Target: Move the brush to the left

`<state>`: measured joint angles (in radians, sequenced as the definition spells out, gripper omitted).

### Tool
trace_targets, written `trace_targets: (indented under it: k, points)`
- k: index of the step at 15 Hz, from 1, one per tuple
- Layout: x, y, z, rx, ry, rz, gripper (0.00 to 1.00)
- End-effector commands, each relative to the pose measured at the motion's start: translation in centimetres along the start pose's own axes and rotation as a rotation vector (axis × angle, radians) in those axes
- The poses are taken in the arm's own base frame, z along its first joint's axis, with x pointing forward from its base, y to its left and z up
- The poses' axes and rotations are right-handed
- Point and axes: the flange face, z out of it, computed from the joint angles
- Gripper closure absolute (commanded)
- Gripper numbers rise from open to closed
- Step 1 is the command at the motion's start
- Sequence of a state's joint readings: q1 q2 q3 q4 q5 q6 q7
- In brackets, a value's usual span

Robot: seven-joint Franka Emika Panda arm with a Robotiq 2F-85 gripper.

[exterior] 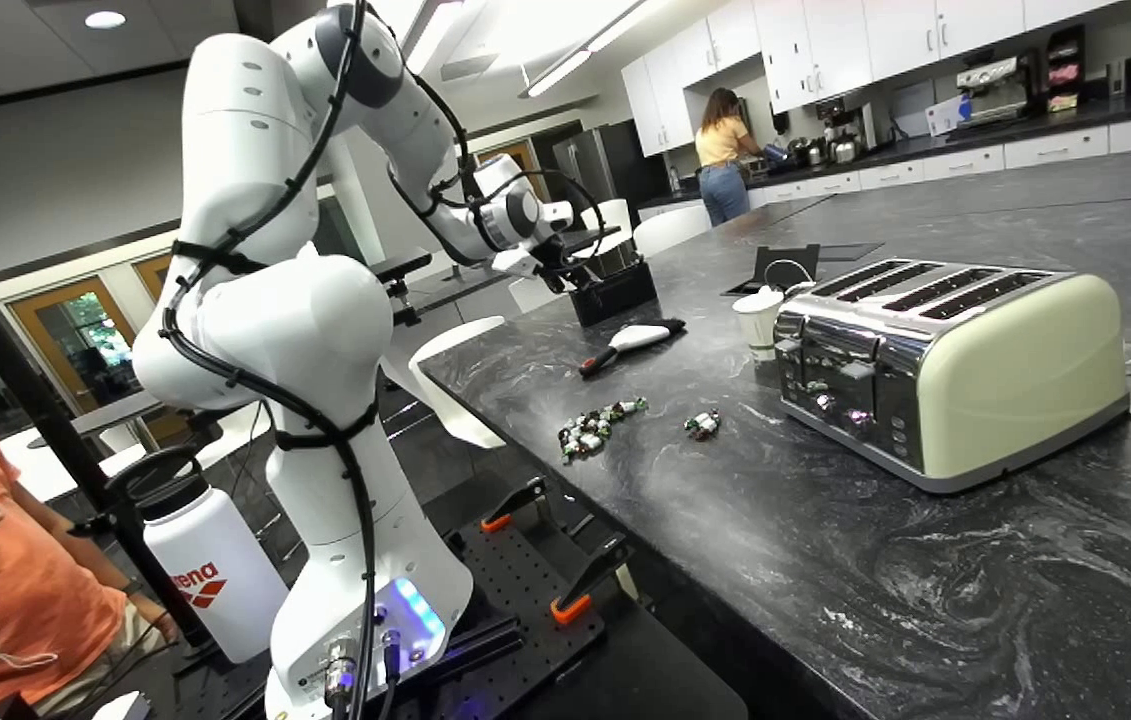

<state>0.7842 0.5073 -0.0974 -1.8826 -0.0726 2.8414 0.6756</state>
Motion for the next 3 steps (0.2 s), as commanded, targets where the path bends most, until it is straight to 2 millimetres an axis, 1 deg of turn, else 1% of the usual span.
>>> trace_targets:
  k: [1, 3]
  points:
    - [-1.1, 1.9, -5.4, -0.059, -0.017, 0.042, 0.0]
    - [-1.6, 2.2, -7.0, -0.081, -0.031, 0.047, 0.0]
